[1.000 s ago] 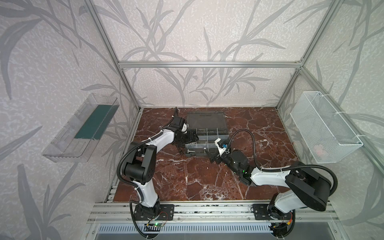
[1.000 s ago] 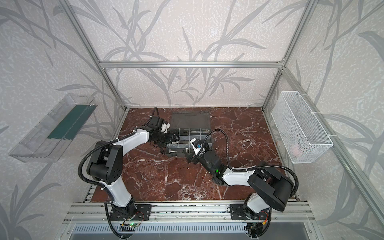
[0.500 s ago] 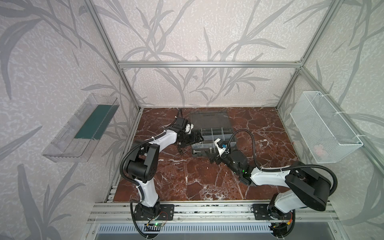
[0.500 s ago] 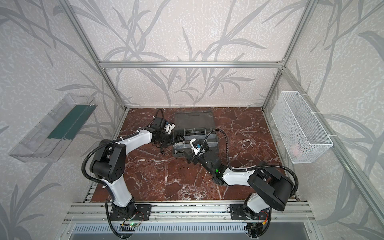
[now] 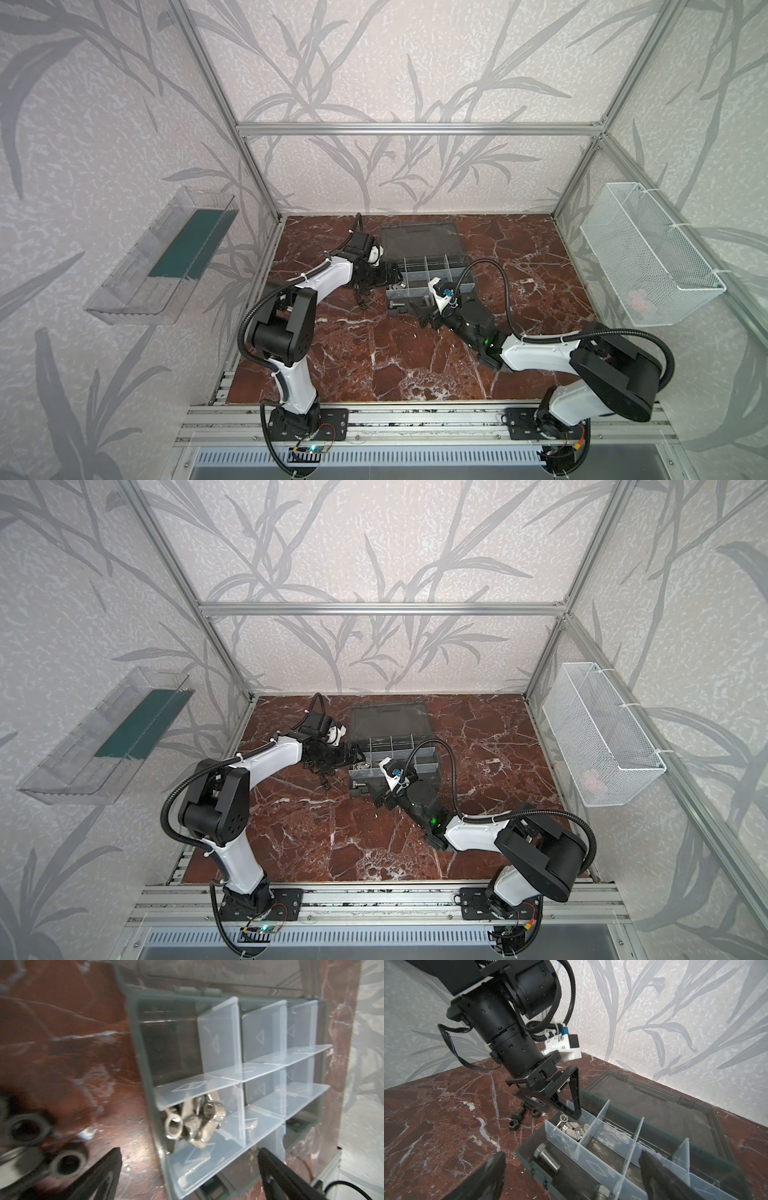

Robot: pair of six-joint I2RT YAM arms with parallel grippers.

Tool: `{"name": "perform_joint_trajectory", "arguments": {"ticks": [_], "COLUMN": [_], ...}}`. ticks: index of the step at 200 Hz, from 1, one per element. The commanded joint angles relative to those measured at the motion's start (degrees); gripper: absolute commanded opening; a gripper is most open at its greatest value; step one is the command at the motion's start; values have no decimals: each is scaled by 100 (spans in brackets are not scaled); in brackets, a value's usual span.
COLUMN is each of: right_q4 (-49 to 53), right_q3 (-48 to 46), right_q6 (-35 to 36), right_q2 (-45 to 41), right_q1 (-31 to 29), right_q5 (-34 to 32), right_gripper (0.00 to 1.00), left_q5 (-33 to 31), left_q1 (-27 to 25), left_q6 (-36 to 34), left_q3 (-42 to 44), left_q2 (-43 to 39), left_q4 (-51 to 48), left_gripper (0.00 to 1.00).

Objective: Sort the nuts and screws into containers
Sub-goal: 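Raise the open left gripper and move it back over the fastener pile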

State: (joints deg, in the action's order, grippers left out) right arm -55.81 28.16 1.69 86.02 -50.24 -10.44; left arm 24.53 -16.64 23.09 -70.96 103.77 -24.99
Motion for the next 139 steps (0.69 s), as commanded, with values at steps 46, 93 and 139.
{"name": "perform_joint_trajectory", "arguments": {"ticks": [46, 93, 139], "right_q4": [-98, -64, -62], "right_q3": [131, 154, 172], "right_q6": [-42, -39, -97], "right_q2": [-28, 7, 29], "right_q1": [23, 30, 23], "right_q5": [-54, -37, 2], "right_gripper": [99, 99, 99], "left_q5": [-162, -2478, -3352], "left_q1": [55, 99, 126], "left_q6": [-332, -493, -644], "left_q3": [-190, -533, -796], "left_q2": [-354, -481, -85], "left_q4": [-415, -1478, -2277], "left_gripper": [99, 99, 89]}}
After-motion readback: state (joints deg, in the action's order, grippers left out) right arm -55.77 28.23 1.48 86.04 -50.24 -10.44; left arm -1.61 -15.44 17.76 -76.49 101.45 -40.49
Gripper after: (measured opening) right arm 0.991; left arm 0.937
